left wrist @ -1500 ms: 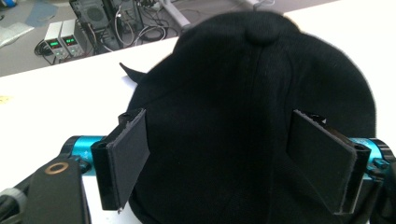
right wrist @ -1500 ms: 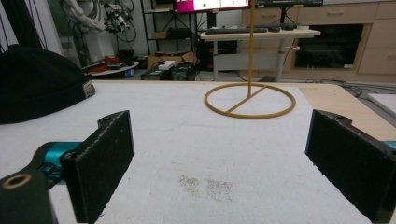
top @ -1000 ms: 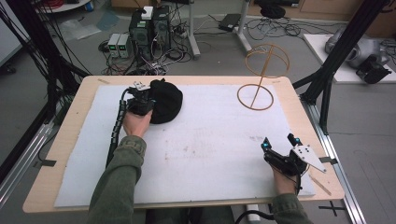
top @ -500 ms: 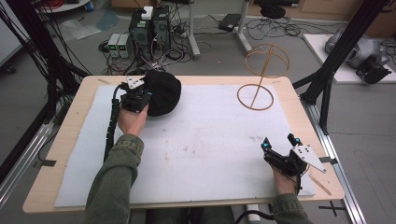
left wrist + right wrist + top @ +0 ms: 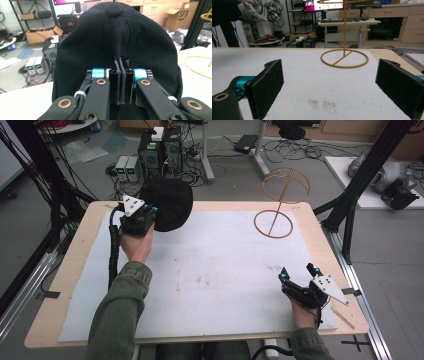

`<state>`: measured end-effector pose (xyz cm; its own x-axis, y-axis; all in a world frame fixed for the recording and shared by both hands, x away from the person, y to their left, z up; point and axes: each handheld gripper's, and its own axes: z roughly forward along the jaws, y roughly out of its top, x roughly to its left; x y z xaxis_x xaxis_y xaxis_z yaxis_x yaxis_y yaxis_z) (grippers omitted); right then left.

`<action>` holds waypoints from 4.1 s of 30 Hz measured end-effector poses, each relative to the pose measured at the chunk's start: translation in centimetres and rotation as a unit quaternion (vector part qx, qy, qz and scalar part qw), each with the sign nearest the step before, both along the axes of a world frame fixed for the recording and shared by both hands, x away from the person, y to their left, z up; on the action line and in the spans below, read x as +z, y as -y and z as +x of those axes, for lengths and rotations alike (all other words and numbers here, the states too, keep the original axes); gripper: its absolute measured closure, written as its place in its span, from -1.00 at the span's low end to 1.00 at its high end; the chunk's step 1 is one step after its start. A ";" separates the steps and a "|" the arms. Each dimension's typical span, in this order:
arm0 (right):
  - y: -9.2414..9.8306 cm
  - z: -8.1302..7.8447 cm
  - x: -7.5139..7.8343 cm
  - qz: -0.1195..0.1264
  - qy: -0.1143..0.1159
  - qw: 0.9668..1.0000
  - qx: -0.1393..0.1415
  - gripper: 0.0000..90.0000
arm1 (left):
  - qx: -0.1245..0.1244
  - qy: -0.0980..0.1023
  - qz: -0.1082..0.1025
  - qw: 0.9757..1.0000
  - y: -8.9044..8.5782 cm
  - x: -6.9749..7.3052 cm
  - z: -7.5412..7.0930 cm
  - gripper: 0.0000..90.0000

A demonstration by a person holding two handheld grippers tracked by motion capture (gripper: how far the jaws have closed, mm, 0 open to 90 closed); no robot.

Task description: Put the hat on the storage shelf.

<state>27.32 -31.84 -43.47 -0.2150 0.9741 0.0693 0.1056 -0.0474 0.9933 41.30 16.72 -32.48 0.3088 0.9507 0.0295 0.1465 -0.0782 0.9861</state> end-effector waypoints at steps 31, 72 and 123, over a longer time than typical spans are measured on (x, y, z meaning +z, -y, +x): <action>0.6 0.3 0.0 0.030 -0.002 1.000 0.003 -0.84 | -0.086 0.075 -0.036 0.993 8.8 5.8 2.6 0.95; 1.5 0.4 0.0 0.027 0.001 0.999 0.029 -0.84 | -0.225 0.052 -0.019 0.973 27.0 8.7 9.5 0.95; 1.8 1.0 -0.3 0.021 0.003 0.999 0.028 -0.84 | -0.254 -0.065 0.013 0.965 30.4 8.8 13.9 0.01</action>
<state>28.28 -33.66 -43.73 -0.2692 0.9569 0.1091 0.1042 -0.0836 0.9910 55.20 -13.67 -23.69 0.7368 0.6758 -0.0185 0.2045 -0.1966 0.9589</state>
